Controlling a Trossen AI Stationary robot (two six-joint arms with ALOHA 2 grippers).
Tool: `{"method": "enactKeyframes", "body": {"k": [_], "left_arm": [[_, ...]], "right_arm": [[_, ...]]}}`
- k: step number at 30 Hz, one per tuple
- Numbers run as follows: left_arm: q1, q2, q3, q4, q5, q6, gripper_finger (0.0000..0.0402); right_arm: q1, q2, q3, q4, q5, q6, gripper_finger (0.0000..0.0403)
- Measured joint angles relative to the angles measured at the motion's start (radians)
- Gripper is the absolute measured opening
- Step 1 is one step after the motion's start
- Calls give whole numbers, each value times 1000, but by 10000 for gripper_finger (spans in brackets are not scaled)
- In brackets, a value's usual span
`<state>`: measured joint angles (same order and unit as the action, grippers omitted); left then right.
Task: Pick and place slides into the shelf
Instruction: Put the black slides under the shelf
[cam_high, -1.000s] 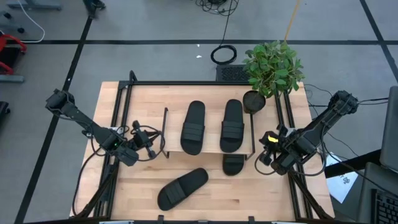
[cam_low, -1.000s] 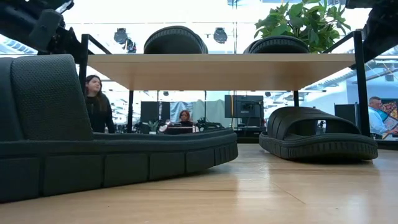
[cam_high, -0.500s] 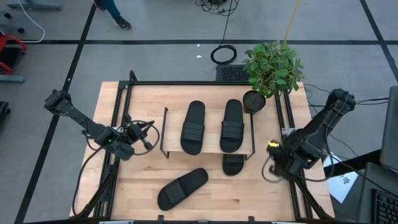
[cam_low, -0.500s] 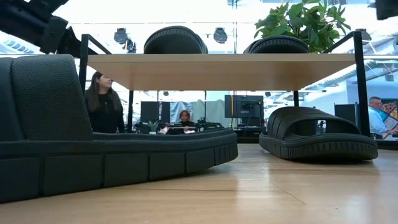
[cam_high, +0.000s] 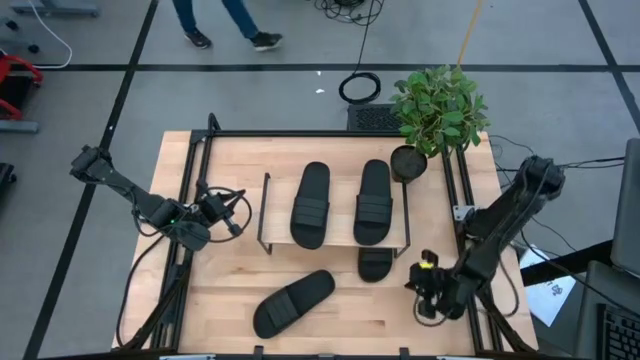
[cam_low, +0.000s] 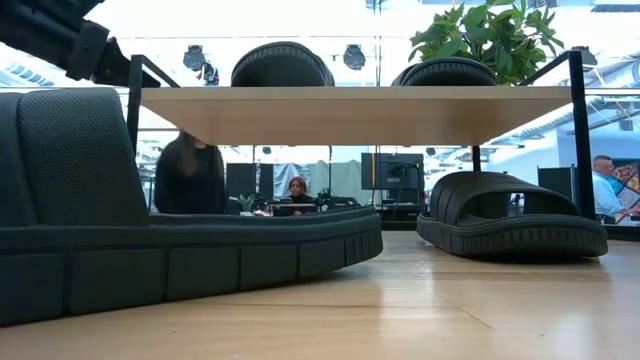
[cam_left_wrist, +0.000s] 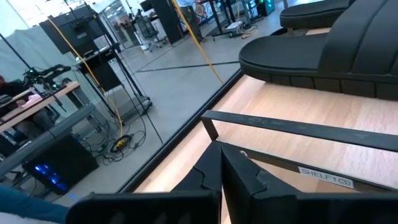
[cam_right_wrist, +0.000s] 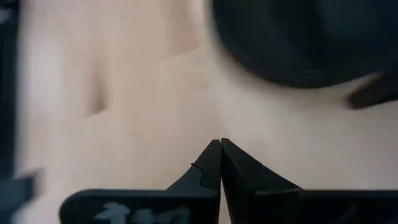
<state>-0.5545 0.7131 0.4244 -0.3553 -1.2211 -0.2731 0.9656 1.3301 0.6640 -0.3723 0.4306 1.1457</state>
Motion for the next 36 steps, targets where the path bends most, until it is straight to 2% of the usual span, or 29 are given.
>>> {"method": "enactKeyframes", "body": {"k": [2,4,8,17,25,32,36], "left_arm": [[0,0,0,0,2,-6,9],[0,0,0,0,6,-9,9],[0,0,0,1,7,-10,2],[0,0,0,0,8,-49,1],[0,0,0,-1,8,-51,9],[0,0,0,-14,14,-52,10],[0,0,0,-15,17,-52,10]], "right_arm": [[37,72,-5,27,104,99,0],[77,131,-5,80,164,168,0],[110,215,-3,194,268,151,0],[49,352,-3,438,354,-1,0],[-37,434,-3,628,328,-105,0],[-88,436,-3,625,347,-103,0],[-95,436,-3,537,372,-13,0]]}}
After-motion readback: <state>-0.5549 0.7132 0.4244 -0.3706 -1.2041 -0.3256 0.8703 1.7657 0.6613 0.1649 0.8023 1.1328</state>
